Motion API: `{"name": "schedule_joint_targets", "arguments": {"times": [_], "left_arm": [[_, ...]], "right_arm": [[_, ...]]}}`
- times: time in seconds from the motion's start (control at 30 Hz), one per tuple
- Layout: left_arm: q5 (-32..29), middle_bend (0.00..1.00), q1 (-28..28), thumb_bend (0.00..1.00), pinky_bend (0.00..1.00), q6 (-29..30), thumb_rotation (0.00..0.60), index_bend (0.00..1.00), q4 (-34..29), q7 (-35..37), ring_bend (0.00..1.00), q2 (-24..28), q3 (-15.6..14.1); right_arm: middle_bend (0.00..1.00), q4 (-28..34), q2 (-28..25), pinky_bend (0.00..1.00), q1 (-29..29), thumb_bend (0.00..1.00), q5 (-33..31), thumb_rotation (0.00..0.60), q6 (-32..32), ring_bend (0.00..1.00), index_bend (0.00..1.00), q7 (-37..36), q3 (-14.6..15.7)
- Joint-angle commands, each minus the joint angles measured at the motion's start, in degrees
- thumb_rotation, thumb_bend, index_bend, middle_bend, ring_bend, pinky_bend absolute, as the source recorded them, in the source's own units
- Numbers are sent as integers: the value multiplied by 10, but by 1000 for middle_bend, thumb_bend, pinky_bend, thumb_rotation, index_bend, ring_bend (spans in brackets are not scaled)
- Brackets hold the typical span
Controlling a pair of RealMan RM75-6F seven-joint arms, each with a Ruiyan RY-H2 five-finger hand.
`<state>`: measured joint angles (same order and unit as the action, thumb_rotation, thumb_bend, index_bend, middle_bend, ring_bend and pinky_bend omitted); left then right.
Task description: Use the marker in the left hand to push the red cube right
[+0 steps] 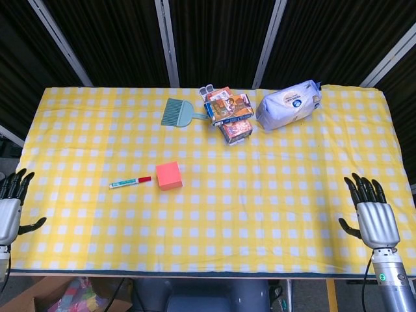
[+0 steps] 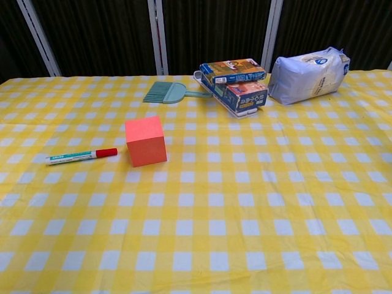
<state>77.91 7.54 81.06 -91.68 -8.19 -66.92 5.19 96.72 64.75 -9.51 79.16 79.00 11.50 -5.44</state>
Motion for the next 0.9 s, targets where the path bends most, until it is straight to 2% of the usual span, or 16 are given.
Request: {"name": "schedule_joint_targets", "arguments": {"times": [0.03,0.17,0.3,0.43,0.63,0.9], "left_arm": [[-32,12,16,89,105,-30,600,102,-13,-1,0,-1,15],[-77,43,47,154,119,-67,600,184,-14,-30,0,-16,40],[-132,92,83,240,132,-101,600,316,-3,-71,9,-48,68],[-188,103,124,274,140,-131,600,403,8,-118,16,-84,93],[-265,111,178,317,140,-156,600,467,24,-201,16,-136,110],[-330,110,231,331,140,-161,600,456,64,-278,16,-199,117]], "right_arm": [[0,1,0,0,0,303,1,600,1,0,0,-1,0],[0,0,0,0,1,303,4,600,3,0,0,-2,1],[0,-1,-1,0,1,303,5,600,3,0,0,-6,1],[0,-1,-2,0,1,302,6,600,1,0,0,-9,1],[0,-1,-2,0,0,303,5,600,-1,0,0,-15,1],[0,-1,-5,0,0,303,6,600,-3,0,0,-22,2]]}}
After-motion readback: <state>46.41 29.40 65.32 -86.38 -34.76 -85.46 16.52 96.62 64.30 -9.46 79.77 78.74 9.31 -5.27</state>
